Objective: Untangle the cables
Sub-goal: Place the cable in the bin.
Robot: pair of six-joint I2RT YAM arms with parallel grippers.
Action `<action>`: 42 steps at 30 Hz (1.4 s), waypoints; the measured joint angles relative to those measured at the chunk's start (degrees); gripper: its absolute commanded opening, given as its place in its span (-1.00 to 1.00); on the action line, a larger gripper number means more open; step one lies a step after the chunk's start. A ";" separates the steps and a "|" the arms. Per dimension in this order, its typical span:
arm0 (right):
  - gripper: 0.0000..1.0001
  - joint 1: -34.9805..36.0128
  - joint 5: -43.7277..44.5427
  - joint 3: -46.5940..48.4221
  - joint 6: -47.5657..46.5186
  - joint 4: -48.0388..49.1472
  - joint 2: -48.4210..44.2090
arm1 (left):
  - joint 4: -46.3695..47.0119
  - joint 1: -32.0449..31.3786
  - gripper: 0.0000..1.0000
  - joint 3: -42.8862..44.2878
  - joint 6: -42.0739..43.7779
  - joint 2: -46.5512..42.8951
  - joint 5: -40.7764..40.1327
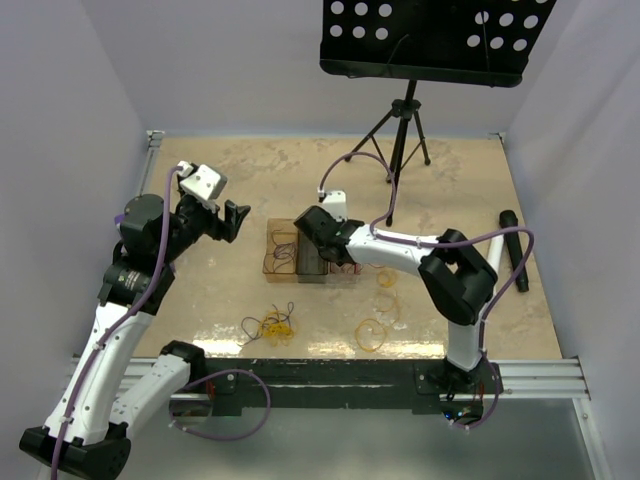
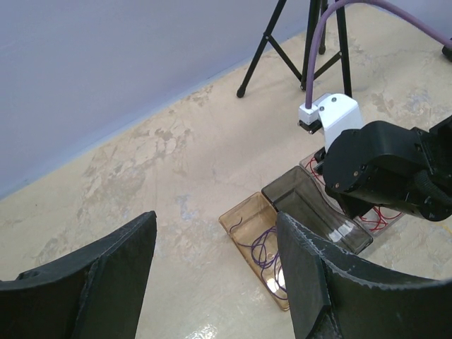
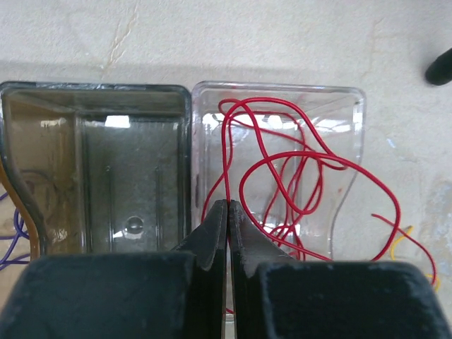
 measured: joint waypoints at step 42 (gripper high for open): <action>0.08 -5.05 -14.38 -13.94 -5.05 -2.23 -25.55 | -0.33 0.00 0.48 0.02 0.42 2.95 2.10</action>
